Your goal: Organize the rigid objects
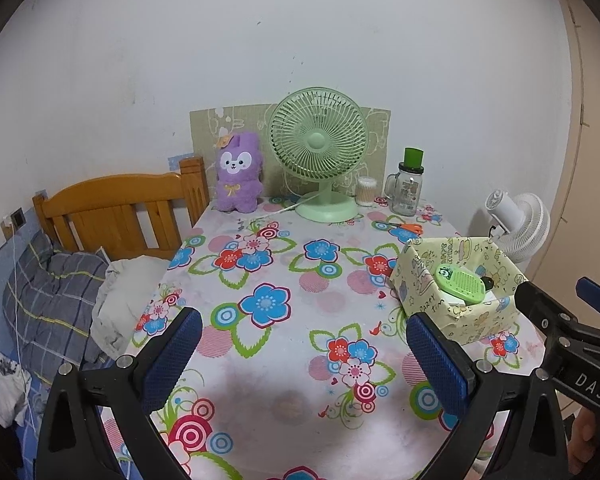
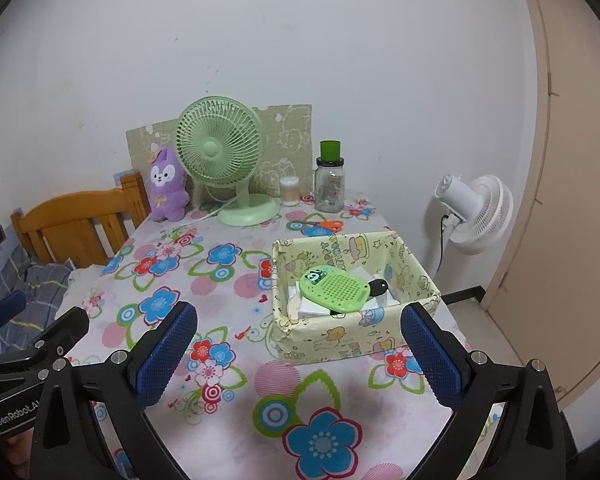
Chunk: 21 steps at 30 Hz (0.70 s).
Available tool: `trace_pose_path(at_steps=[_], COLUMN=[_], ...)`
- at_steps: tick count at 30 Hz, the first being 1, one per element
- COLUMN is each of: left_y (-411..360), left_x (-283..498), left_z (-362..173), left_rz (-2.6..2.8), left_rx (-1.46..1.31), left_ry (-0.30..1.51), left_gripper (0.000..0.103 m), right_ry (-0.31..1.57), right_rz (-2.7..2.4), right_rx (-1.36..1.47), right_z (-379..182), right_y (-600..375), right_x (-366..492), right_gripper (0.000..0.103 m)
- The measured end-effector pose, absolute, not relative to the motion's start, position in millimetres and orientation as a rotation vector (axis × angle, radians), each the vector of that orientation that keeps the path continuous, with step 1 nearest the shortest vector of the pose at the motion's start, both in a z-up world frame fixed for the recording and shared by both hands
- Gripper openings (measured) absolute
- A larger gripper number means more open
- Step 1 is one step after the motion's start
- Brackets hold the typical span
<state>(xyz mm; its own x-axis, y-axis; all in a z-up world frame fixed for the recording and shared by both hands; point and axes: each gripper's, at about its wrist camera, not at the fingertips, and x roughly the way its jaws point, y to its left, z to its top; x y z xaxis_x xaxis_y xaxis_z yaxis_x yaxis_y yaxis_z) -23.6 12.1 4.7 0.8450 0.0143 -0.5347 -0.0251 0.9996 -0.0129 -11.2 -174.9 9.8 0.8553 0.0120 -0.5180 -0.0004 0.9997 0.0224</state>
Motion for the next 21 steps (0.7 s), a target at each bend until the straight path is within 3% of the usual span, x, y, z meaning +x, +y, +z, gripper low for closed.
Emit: trace_pose_path(at_steps=[21], left_y=[12.3], left_x=[-25.3], left_z=[6.5], left_rz=[0.025], left_rx=[-0.017], left_ry=[0.565], left_gripper=[0.103], right_ry=[0.541], right_rz=[0.027], right_rx=[0.015], right_z=[9.9], right_y=[-172.7], right_x=[-11.7], right_gripper=[0.103])
